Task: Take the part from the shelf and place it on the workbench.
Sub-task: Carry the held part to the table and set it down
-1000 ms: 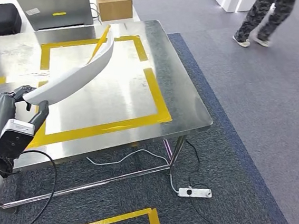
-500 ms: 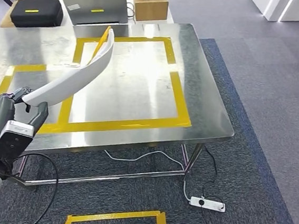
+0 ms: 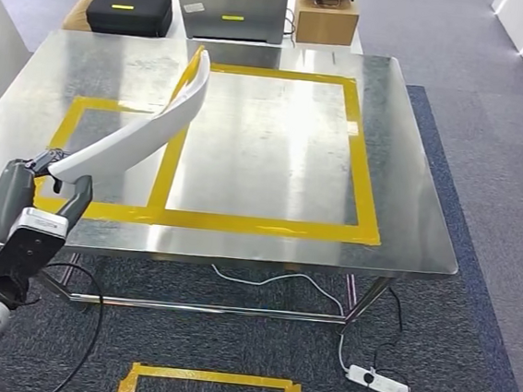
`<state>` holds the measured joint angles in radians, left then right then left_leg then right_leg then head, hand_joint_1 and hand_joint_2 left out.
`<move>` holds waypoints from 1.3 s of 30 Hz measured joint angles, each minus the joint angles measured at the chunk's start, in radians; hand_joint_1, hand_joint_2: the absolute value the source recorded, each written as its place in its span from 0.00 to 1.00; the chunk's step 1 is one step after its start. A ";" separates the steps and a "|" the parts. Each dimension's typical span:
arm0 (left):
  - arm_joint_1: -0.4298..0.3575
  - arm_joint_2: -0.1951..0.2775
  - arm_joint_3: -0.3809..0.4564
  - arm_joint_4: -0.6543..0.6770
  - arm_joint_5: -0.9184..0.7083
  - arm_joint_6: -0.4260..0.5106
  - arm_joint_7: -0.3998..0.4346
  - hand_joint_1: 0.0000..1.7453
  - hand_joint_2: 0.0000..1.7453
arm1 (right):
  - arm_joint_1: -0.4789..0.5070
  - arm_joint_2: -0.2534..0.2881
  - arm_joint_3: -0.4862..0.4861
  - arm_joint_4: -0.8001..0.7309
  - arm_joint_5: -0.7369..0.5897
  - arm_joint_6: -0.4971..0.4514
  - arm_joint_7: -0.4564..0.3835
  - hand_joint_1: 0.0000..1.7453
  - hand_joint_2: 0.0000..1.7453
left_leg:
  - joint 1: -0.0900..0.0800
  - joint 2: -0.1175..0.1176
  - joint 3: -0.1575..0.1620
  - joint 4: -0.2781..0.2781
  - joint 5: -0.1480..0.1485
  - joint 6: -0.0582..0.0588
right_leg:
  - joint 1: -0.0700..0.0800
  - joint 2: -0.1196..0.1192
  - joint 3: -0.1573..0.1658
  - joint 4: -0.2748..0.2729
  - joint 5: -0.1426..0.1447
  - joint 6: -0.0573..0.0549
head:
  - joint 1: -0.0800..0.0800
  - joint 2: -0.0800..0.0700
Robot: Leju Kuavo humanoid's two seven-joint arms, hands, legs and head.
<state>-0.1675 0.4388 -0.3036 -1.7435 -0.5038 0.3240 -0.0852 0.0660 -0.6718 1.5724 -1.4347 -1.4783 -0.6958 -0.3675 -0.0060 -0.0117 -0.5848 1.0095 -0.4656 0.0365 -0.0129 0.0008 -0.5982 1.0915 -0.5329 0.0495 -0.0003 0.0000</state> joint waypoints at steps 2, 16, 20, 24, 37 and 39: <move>-0.015 0.000 -0.004 0.000 -0.005 -0.008 0.002 1.00 1.00 | -0.001 0.000 0.000 0.000 0.000 0.000 0.000 0.00 0.00 | -0.003 -0.006 -0.005 0.008 -0.003 -0.008 | -0.001 0.005 0.035 -0.076 0.024 -0.011 | 0.000 0.000; -0.195 0.002 -0.116 0.099 -0.177 -0.107 0.080 1.00 1.00 | -0.018 0.000 -0.002 -0.002 0.042 0.000 0.071 0.00 0.00 | -0.003 -0.008 -0.002 -0.002 0.007 -0.010 | 0.005 0.008 0.041 -0.084 0.022 -0.032 | -0.001 0.000; -0.264 0.000 -0.157 0.189 -0.218 -0.141 0.147 1.00 1.00 | -0.027 0.000 -0.002 -0.001 0.059 0.000 0.086 0.00 0.00 | -0.002 -0.008 -0.003 -0.003 0.007 -0.020 | 0.005 0.008 0.041 -0.084 0.023 -0.033 | -0.001 0.000; -0.324 -0.002 -0.192 0.275 -0.264 -0.170 0.210 1.00 1.00 | -0.030 0.000 -0.002 -0.001 0.061 0.000 0.089 0.00 0.00 | -0.004 -0.008 -0.003 -0.002 0.007 -0.020 | 0.003 0.008 0.042 -0.084 0.023 -0.032 | -0.001 0.000; -0.418 0.016 -0.236 0.506 -0.419 -0.201 0.345 1.00 1.00 | -0.033 0.006 -0.002 0.013 0.058 0.005 0.099 0.00 0.00 | -0.006 -0.008 -0.005 0.000 0.006 -0.019 | 0.001 0.008 0.042 -0.085 0.025 -0.030 | -0.001 0.000; -0.419 0.023 -0.235 0.528 -0.435 -0.202 0.359 1.00 1.00 | -0.035 0.007 -0.002 0.015 0.058 0.007 0.099 0.00 0.00 | -0.006 -0.008 -0.005 0.000 0.006 -0.019 | 0.001 0.008 0.042 -0.085 0.025 -0.030 | -0.001 0.000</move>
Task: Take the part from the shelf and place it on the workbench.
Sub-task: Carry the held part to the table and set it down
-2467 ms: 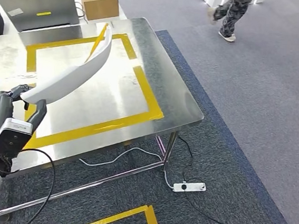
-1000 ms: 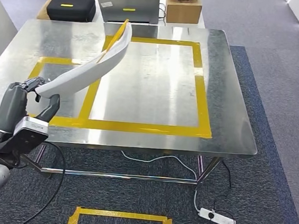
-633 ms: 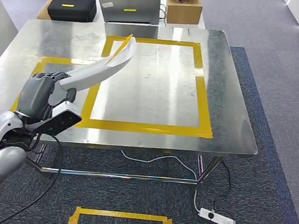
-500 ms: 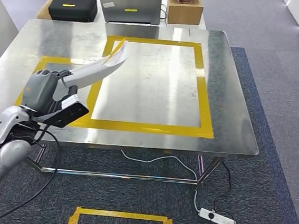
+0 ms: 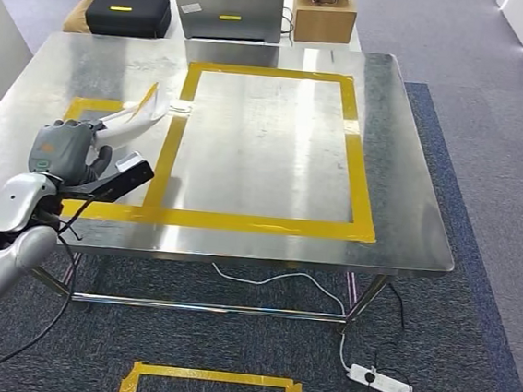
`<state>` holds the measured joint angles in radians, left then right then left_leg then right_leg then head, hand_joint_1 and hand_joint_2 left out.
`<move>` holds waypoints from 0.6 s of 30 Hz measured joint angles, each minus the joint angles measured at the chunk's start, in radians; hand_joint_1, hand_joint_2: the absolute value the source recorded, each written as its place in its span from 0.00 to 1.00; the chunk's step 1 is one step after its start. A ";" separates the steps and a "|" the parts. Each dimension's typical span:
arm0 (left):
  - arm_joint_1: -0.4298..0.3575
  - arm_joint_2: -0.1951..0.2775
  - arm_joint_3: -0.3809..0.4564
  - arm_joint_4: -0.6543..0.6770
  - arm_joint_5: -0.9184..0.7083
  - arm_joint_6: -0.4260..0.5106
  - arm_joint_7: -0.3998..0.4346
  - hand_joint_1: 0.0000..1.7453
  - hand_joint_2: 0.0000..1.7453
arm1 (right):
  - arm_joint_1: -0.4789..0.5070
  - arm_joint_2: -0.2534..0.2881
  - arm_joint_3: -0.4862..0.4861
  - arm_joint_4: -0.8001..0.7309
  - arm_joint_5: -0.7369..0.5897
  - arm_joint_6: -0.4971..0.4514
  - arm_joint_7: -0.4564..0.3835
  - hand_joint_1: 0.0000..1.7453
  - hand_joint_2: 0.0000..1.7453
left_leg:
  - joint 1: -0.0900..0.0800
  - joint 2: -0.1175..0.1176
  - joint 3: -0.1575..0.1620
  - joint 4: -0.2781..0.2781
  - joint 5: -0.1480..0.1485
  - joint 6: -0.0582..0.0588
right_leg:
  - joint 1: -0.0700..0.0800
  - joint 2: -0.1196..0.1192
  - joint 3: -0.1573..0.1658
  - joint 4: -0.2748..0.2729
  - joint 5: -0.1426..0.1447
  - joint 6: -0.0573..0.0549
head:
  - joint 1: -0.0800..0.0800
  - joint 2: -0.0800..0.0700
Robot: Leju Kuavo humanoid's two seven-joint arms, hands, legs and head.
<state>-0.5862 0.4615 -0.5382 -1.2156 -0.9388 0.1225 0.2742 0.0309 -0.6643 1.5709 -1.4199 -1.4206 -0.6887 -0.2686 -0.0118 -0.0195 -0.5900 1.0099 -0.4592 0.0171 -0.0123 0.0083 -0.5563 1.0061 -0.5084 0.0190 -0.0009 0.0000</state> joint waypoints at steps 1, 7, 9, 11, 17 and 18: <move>0.000 0.003 0.001 0.012 -0.006 0.000 0.005 1.00 1.00 | -0.001 0.001 0.000 0.001 0.000 0.002 0.000 0.00 0.00 | 0.000 0.000 0.000 0.000 0.000 0.000 | 0.000 0.000 0.000 0.000 0.000 0.000 | 0.000 0.000; 0.006 0.011 0.019 0.072 -0.028 0.005 0.018 1.00 1.00 | -0.008 0.003 0.000 0.008 0.005 0.010 0.007 0.00 0.00 | 0.000 0.000 0.000 0.000 0.000 0.000 | 0.000 0.000 0.000 0.000 0.000 0.000 | 0.000 0.000; 0.013 0.011 0.022 0.086 -0.036 0.006 0.022 1.00 1.00 | -0.009 0.004 0.000 0.010 0.007 0.013 0.010 0.00 0.00 | 0.000 0.000 0.000 0.000 0.000 0.000 | 0.000 0.000 0.000 0.000 0.000 0.000 | 0.000 0.000; 0.022 0.012 0.022 0.098 -0.043 0.006 0.023 1.00 1.00 | -0.011 0.004 0.000 0.013 0.009 0.016 0.012 0.00 0.00 | 0.000 0.000 0.000 0.000 0.000 0.000 | 0.000 0.000 0.000 0.000 0.000 0.000 | 0.000 0.000; 0.042 0.012 0.023 0.129 -0.069 0.007 0.021 1.00 1.00 | -0.013 0.007 0.000 0.023 0.014 0.021 0.017 0.00 0.00 | 0.000 0.000 -0.001 0.000 0.000 0.000 | 0.000 0.000 0.000 0.000 0.000 0.000 | 0.000 0.000; 0.045 0.012 0.024 0.133 -0.072 0.006 0.021 0.75 1.00 | -0.013 0.008 0.000 0.024 0.014 0.022 0.018 0.00 0.00 | 0.000 0.000 -0.001 0.000 0.000 0.000 | 0.000 0.000 0.000 0.000 0.000 0.000 | 0.000 0.000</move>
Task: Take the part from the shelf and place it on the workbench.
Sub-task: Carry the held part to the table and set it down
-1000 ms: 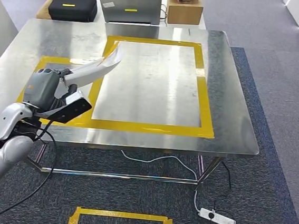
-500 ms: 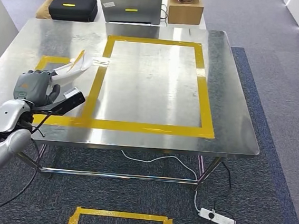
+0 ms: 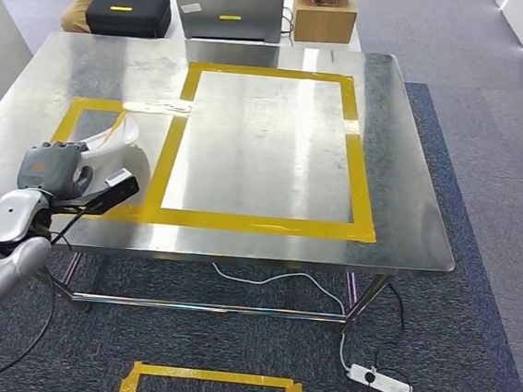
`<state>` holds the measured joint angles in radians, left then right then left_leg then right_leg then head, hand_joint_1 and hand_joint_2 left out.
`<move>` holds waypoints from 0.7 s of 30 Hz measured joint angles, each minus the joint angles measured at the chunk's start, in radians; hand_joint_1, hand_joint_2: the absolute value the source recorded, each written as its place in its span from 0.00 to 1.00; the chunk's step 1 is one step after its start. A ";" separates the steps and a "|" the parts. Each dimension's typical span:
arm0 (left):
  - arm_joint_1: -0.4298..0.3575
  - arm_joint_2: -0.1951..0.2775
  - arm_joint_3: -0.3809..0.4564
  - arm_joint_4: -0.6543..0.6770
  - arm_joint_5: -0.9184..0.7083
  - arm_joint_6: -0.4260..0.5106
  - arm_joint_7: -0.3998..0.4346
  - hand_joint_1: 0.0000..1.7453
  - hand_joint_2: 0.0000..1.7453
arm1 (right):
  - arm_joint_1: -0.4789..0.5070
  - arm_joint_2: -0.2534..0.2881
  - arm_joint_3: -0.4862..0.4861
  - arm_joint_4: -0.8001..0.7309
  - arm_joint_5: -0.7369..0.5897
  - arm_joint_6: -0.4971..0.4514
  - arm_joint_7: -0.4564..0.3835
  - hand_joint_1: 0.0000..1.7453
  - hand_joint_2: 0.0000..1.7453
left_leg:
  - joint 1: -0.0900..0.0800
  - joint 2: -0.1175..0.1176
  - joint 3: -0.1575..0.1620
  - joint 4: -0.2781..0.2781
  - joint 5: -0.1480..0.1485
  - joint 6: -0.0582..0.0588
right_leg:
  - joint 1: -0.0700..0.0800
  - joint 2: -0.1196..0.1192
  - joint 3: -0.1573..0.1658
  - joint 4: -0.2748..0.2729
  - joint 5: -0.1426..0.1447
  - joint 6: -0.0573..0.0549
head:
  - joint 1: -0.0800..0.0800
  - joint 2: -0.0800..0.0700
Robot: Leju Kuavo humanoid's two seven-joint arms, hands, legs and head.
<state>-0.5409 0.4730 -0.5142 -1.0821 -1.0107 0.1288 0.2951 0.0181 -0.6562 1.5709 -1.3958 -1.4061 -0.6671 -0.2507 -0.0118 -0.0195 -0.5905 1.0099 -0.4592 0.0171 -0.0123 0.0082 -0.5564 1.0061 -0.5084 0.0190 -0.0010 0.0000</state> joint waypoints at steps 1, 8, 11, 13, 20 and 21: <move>0.003 0.000 0.001 0.004 -0.002 0.000 0.000 0.50 1.00 | 0.000 0.001 0.000 0.002 0.001 0.001 0.001 0.00 0.00 | 0.000 0.000 0.000 0.000 0.000 0.000 | 0.000 0.000 0.000 0.000 0.000 0.000 | 0.000 0.000; 0.014 -0.005 0.018 0.032 0.019 0.017 -0.022 0.00 0.25 | -0.001 0.002 0.000 0.011 0.011 0.006 0.009 0.00 0.00 | 0.000 0.000 0.000 0.000 0.000 0.000 | 0.000 0.000 0.000 0.000 0.000 0.000 | 0.000 0.000; 0.014 -0.011 0.032 0.040 0.052 0.036 -0.055 0.00 0.00 | -0.001 0.002 0.000 0.015 0.015 0.010 0.013 0.00 0.00 | 0.000 0.000 0.000 0.000 0.000 0.000 | 0.000 0.000 0.000 0.000 0.000 0.000 | 0.000 0.000; 0.014 -0.017 0.043 0.043 0.083 0.051 -0.078 0.00 0.00 | -0.001 0.003 0.000 0.018 0.016 0.012 0.013 0.00 0.00 | 0.000 0.000 0.000 0.000 0.000 0.000 | 0.000 0.000 0.000 0.000 0.000 0.000 | 0.000 0.000; 0.014 -0.037 0.084 0.028 0.222 0.098 -0.167 0.00 0.00 | -0.001 0.004 0.000 0.024 0.018 0.013 0.011 0.00 0.00 | 0.000 0.000 0.000 0.000 0.000 0.000 | 0.000 0.000 0.000 0.000 0.000 0.000 | 0.000 0.000; 0.014 -0.039 0.088 0.022 0.235 0.104 -0.174 0.00 0.00 | -0.001 0.004 0.000 0.025 0.018 0.013 0.010 0.00 0.00 | 0.000 0.000 0.000 0.001 0.000 0.000 | 0.000 0.000 0.000 0.000 0.000 0.000 | 0.000 0.000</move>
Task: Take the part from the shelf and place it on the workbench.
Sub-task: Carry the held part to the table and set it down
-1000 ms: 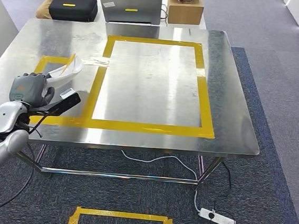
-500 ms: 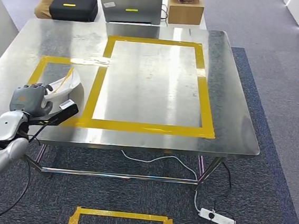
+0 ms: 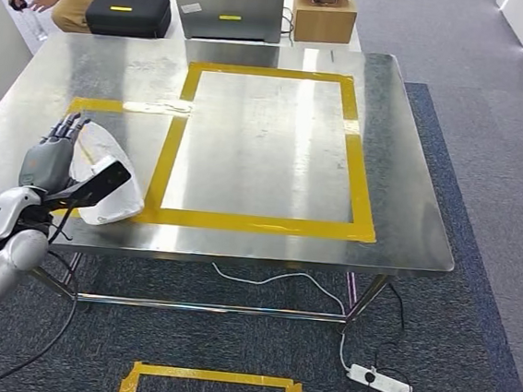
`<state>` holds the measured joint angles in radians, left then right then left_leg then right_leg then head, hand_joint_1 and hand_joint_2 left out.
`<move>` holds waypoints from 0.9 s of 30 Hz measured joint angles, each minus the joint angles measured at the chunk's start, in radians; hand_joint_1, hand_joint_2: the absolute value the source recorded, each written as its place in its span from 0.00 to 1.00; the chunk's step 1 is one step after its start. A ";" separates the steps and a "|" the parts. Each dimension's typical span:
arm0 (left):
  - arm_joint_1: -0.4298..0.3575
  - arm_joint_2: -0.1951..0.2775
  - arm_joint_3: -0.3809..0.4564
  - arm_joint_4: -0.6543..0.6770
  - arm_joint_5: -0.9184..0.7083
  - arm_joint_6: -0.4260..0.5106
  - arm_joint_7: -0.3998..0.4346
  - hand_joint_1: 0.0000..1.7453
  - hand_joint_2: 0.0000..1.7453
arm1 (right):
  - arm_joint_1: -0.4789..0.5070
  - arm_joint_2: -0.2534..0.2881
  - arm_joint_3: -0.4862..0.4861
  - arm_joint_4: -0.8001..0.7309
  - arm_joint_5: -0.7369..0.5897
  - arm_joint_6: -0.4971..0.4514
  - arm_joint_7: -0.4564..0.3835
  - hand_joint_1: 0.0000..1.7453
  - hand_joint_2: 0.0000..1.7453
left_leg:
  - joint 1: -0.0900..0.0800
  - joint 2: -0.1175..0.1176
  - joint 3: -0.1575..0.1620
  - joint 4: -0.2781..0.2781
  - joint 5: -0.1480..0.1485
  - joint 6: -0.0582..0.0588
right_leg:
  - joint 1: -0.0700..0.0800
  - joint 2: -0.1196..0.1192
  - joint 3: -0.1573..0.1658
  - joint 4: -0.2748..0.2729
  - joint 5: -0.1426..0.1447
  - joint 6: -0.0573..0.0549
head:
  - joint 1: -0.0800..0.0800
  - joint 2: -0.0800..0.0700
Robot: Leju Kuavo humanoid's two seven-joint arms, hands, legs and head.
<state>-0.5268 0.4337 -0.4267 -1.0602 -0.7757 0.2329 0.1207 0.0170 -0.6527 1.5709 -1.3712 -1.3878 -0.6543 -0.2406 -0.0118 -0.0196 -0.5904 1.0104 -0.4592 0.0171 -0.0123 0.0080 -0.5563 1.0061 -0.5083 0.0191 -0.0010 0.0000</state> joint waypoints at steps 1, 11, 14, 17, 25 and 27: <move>0.000 -0.002 0.004 -0.006 0.012 0.005 -0.007 0.00 0.00 | 0.000 0.000 0.000 0.000 0.000 0.000 0.000 0.00 0.00 | 0.000 0.000 0.000 0.000 0.000 0.000 | 0.000 0.000 0.000 0.000 0.000 0.000 | 0.000 0.000; 0.000 -0.010 0.015 -0.065 0.063 0.024 -0.032 0.00 0.00 | 0.001 0.000 0.000 0.002 0.001 -0.003 0.001 0.00 0.00 | -0.002 0.000 -0.002 0.006 -0.002 0.003 | -0.002 0.000 0.000 -0.001 0.001 0.002 | 0.000 0.000; 0.000 -0.009 0.016 -0.077 0.071 0.024 -0.035 0.00 0.00 | 0.001 0.000 0.000 0.003 0.004 -0.002 0.005 0.00 0.00 | -0.003 0.000 -0.003 0.010 -0.005 0.007 | -0.002 0.000 0.001 -0.001 0.002 0.005 | 0.000 0.000; 0.000 -0.008 0.017 -0.087 0.073 0.023 -0.039 0.00 0.00 | 0.001 0.000 0.000 0.003 0.009 -0.001 0.008 0.00 0.00 | -0.004 0.000 -0.006 0.012 -0.003 0.015 | -0.004 0.000 0.002 -0.003 0.006 0.014 | 0.000 0.000; 0.007 -0.011 0.016 -0.100 0.083 0.022 -0.047 0.00 0.00 | 0.002 0.000 0.000 0.009 0.014 0.001 0.014 0.00 0.00 | 0.008 0.006 -0.017 -0.013 0.028 0.029 | -0.005 -0.002 -0.110 0.264 -0.141 0.036 | 0.006 0.000; 0.012 -0.011 0.016 -0.100 0.087 0.021 -0.047 0.00 0.00 | 0.002 0.000 0.000 0.011 0.014 0.001 0.015 0.00 0.00 | 0.011 0.006 -0.023 -0.010 0.033 0.023 | -0.009 -0.002 -0.059 0.182 -0.085 0.041 | 0.005 0.000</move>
<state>-0.5148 0.4230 -0.4108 -1.1602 -0.6888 0.2543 0.0734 0.0185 -0.6523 1.5709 -1.3603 -1.3738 -0.6536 -0.2255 -0.0006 -0.0138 -0.6134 1.0009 -0.4264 0.0400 -0.0216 0.0056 -0.6149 1.1876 -0.5935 0.0600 0.0045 0.0000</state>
